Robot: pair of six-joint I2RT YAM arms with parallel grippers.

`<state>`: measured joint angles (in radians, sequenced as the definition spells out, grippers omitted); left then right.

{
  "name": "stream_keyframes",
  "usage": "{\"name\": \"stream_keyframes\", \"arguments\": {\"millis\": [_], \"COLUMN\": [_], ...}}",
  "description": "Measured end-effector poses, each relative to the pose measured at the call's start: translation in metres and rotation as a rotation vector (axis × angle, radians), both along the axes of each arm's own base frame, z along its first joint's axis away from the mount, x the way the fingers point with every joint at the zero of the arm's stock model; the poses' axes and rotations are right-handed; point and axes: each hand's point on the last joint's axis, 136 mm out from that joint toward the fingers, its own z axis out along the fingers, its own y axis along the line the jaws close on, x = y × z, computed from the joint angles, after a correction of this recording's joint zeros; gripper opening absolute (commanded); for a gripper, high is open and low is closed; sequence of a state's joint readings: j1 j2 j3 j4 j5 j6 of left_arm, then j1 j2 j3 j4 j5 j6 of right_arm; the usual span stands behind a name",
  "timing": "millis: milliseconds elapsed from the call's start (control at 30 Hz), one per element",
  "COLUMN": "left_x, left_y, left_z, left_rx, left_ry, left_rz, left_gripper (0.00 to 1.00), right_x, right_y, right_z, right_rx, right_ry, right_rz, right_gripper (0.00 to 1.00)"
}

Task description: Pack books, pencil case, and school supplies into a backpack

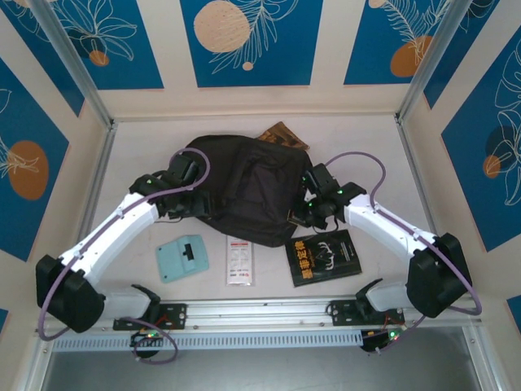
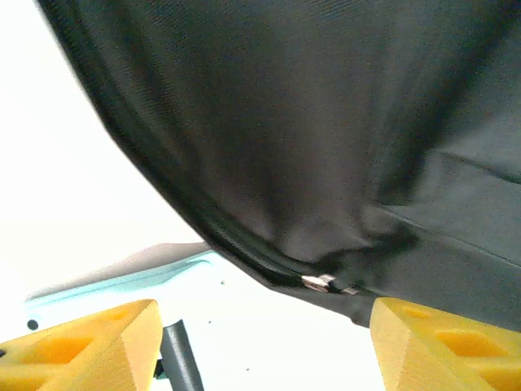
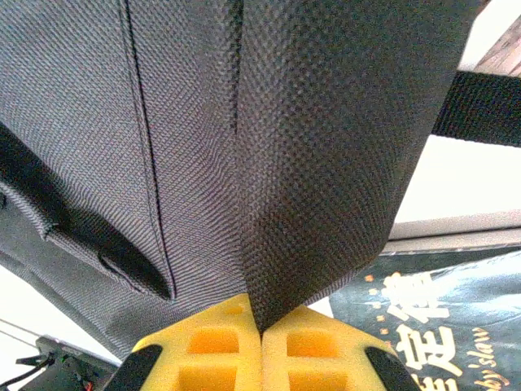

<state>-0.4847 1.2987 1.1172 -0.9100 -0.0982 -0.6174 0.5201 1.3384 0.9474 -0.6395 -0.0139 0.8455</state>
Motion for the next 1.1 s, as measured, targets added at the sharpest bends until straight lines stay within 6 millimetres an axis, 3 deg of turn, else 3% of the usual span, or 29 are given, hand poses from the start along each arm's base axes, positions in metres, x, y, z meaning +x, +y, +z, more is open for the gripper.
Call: {"name": "stream_keyframes", "arguments": {"millis": [133, 233, 400, 467, 567, 667, 867, 1100], "left_x": [-0.004, -0.005, 0.002, 0.006, 0.007, 0.007, 0.013, 0.016], "left_y": [0.0, -0.011, -0.045, -0.068, -0.098, -0.113, -0.113, -0.11], "left_z": [-0.022, -0.024, -0.011, -0.004, -0.002, -0.012, -0.037, -0.042], "left_rx": [-0.004, -0.045, -0.021, 0.009, 0.06, 0.097, 0.171, 0.209], "left_ry": [0.068, 0.076, 0.028, -0.002, -0.029, -0.013, 0.042, 0.043], "left_rz": [0.012, -0.032, -0.226, -0.336, -0.479, -0.558, -0.599, -0.612], "left_gripper": [0.63, 0.61, 0.62, 0.62, 0.61, 0.57, 0.51, 0.38], "right_x": [0.013, 0.022, 0.031, 0.034, 0.036, 0.035, 0.033, 0.026], "right_y": [-0.022, -0.036, -0.046, -0.049, -0.053, -0.055, -0.055, -0.059], "right_z": [0.005, 0.011, 0.024, 0.027, 0.031, 0.038, 0.05, 0.043], "right_rx": [-0.023, -0.055, -0.123, -0.147, -0.171, -0.166, -0.149, -0.148], "right_ry": [-0.019, -0.047, -0.106, -0.129, -0.155, -0.181, -0.222, -0.212], "right_rz": [-0.036, -0.044, -0.012, -0.01, -0.004, -0.006, -0.011, -0.013], "right_gripper": [0.0, 0.0, 0.41, 0.47, 0.48, 0.48, 0.48, 0.46]}}
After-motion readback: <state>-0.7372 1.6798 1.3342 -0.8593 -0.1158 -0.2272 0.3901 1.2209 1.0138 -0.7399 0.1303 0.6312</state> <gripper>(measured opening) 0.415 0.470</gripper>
